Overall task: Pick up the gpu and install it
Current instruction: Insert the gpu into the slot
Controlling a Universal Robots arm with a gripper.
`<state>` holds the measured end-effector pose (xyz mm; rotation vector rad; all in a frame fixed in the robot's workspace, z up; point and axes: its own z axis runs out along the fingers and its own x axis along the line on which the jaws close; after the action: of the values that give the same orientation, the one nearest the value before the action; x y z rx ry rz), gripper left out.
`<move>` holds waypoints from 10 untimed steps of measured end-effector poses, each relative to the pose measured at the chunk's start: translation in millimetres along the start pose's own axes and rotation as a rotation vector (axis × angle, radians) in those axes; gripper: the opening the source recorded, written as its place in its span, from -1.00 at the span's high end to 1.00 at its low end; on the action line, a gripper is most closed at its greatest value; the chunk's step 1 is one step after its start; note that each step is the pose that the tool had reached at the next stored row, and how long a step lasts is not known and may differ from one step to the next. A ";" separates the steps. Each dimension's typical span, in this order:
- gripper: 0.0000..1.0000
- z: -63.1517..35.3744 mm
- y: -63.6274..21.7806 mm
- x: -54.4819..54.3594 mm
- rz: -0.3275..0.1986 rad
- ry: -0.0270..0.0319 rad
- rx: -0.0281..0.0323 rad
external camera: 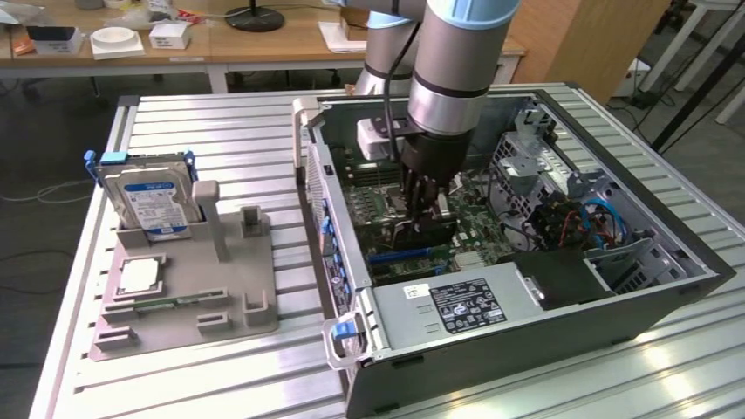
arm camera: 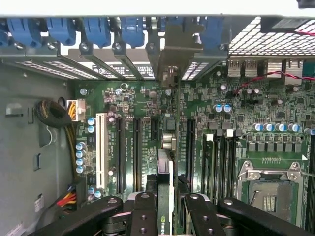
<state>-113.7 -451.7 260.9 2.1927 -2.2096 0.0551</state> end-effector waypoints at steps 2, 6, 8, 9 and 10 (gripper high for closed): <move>0.47 1.1 0.1 0.0 0.000 -0.0001 0.0001; 0.47 4.1 0.2 -0.2 0.000 0.0000 0.0012; 0.47 5.7 0.2 -0.2 0.000 0.0000 0.0018; 0.47 6.3 0.2 -0.3 0.000 0.0000 0.0020; 0.47 7.0 0.2 -0.3 0.000 0.0000 0.0021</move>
<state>-113.9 -451.7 254.0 2.1940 -2.2103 0.0574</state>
